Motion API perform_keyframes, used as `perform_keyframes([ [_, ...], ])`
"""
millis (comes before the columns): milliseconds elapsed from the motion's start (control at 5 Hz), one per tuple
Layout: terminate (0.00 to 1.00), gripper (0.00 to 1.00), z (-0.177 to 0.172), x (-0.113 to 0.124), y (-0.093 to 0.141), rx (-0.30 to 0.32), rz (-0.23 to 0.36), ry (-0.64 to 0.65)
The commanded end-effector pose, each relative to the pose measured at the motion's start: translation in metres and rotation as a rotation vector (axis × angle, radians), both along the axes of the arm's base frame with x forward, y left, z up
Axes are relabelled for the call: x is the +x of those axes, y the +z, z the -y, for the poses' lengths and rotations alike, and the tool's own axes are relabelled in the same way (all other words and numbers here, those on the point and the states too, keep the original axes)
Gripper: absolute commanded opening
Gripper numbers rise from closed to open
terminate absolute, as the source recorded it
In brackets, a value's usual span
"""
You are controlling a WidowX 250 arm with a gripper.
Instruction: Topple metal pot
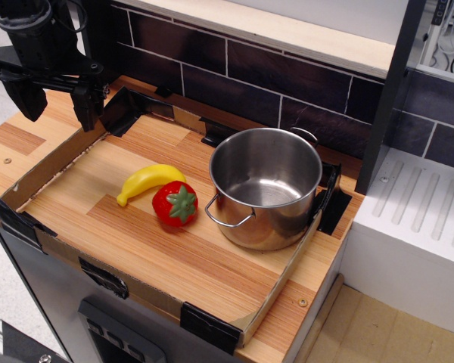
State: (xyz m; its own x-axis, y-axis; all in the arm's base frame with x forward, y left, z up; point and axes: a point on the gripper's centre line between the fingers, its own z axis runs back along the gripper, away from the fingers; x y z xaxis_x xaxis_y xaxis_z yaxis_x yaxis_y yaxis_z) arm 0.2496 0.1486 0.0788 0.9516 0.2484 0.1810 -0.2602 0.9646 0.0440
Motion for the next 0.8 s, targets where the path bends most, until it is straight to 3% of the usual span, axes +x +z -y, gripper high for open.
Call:
perform_keyframes([
  [0,0.0,1.0,0.0,0.0,0.0,0.0,0.0,0.0],
  [400,0.0,1.0,0.041,0.001,0.041,-0.142,0.022,0.099],
  [600,0.0,1.0,0.073,0.002,0.049,-0.177,0.063,0.171],
])
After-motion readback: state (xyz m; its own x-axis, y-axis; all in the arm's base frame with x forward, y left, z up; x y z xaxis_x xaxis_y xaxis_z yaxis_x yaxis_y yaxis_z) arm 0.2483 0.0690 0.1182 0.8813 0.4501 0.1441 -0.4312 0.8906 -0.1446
